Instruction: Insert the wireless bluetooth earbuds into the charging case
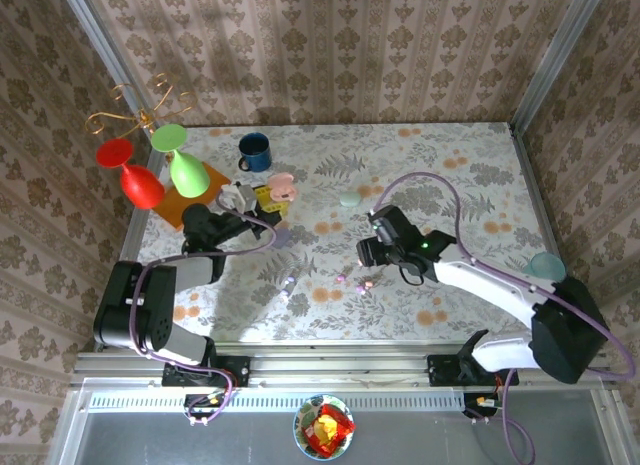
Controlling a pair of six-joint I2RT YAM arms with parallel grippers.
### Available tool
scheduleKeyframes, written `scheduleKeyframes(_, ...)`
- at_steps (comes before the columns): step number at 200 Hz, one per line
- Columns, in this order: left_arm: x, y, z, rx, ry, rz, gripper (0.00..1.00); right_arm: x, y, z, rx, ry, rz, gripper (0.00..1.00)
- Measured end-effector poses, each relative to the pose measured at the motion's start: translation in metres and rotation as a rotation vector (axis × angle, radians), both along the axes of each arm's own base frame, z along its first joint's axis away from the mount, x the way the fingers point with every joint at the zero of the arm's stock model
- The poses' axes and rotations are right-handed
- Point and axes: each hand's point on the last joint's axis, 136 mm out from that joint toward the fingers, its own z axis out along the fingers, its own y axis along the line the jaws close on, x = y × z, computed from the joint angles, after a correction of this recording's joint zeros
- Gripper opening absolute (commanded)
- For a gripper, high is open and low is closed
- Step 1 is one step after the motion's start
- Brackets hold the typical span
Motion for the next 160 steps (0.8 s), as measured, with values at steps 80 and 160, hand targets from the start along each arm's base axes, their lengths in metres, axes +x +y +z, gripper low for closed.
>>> scheduleKeyframes(80,0.007,0.011,-0.002,-0.002,0.004,0.055,0.29,0.006,0.028,-0.037,-0.456,0.008,0.026,0.65)
scheduleKeyframes(160,0.008,0.012,-0.003,-0.003,0.008,0.062,0.29,0.011,0.037,-0.071,-0.641,0.054,0.043,0.48)
